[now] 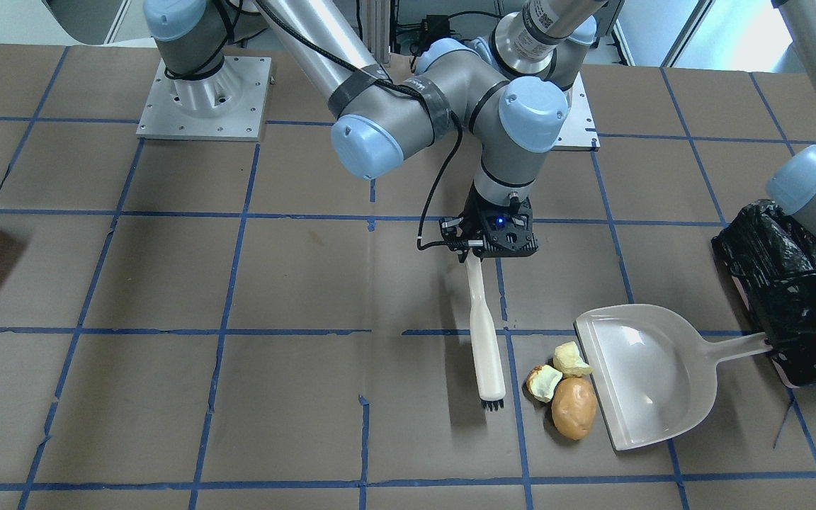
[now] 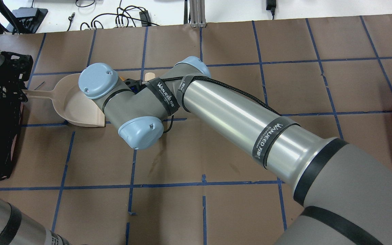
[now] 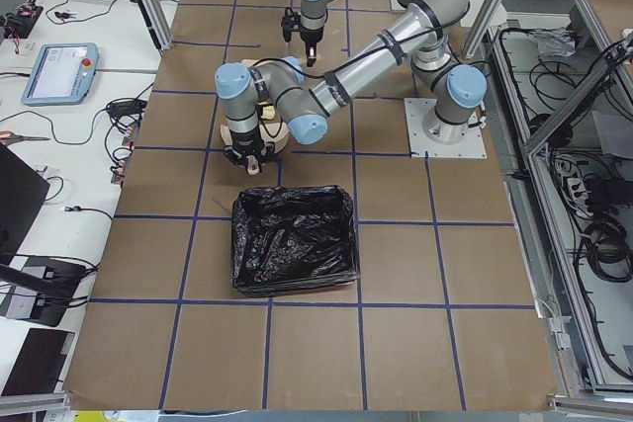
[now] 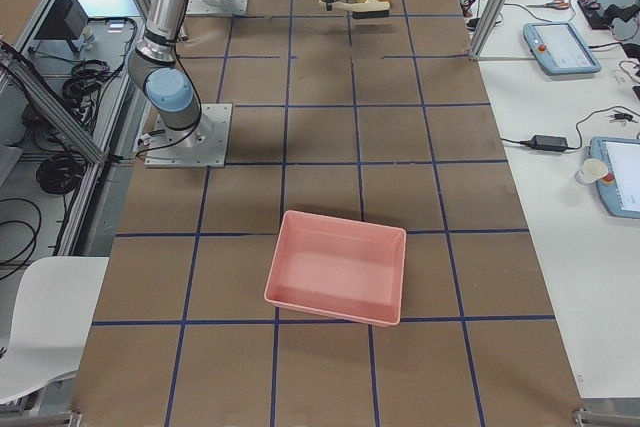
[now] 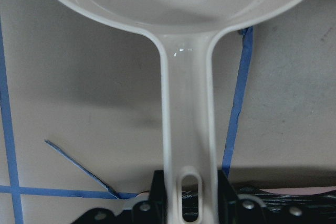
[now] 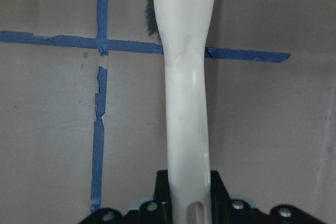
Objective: Sweep and dump trash in nearest bin
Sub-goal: 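Sweep the bread pieces with the brush toward the dustpan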
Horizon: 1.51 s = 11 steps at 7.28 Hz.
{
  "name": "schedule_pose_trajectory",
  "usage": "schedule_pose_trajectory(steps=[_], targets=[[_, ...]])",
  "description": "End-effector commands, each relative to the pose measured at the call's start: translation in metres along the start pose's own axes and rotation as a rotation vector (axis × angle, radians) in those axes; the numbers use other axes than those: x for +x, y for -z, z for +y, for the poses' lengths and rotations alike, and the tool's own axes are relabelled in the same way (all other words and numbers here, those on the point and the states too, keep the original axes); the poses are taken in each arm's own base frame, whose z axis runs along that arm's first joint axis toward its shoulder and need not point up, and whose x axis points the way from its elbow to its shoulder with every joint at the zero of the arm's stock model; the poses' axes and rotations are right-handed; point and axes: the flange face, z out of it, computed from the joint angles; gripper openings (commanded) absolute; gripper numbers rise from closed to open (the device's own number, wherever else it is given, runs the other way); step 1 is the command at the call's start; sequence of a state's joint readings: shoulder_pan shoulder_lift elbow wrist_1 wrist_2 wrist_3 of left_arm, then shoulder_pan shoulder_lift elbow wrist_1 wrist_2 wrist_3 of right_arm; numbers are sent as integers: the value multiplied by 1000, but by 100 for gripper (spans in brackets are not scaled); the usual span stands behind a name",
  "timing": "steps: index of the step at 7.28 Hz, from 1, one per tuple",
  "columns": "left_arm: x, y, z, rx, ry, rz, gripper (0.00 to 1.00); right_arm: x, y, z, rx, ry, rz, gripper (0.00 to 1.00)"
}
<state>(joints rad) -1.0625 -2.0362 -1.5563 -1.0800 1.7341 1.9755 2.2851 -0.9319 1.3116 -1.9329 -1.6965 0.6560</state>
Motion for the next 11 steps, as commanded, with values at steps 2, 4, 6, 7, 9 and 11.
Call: schedule_pose_trajectory(steps=[2, 4, 6, 7, 9, 11], targets=[[-1, 1, 0, -1, 2, -1, 0, -24, -13, -16, 44, -35, 28, 5], [-1, -1, -2, 3, 22, 0, 0, -53, -25, -20, 73, -32, 2, 4], [-1, -1, -2, 3, 20, 0, 0, -59, -26, -27, 82, -35, -13, 4], [-1, -1, -2, 3, 20, 0, 0, -62, -31, -28, 81, -33, -10, 4], [-1, 0, -1, 2, 22, -1, 0, -64, -39, -28, 80, -36, 5, 4], [-1, 0, -1, 2, 28, -1, 0, -69, -34, -26, 88, -29, 4, 4]])
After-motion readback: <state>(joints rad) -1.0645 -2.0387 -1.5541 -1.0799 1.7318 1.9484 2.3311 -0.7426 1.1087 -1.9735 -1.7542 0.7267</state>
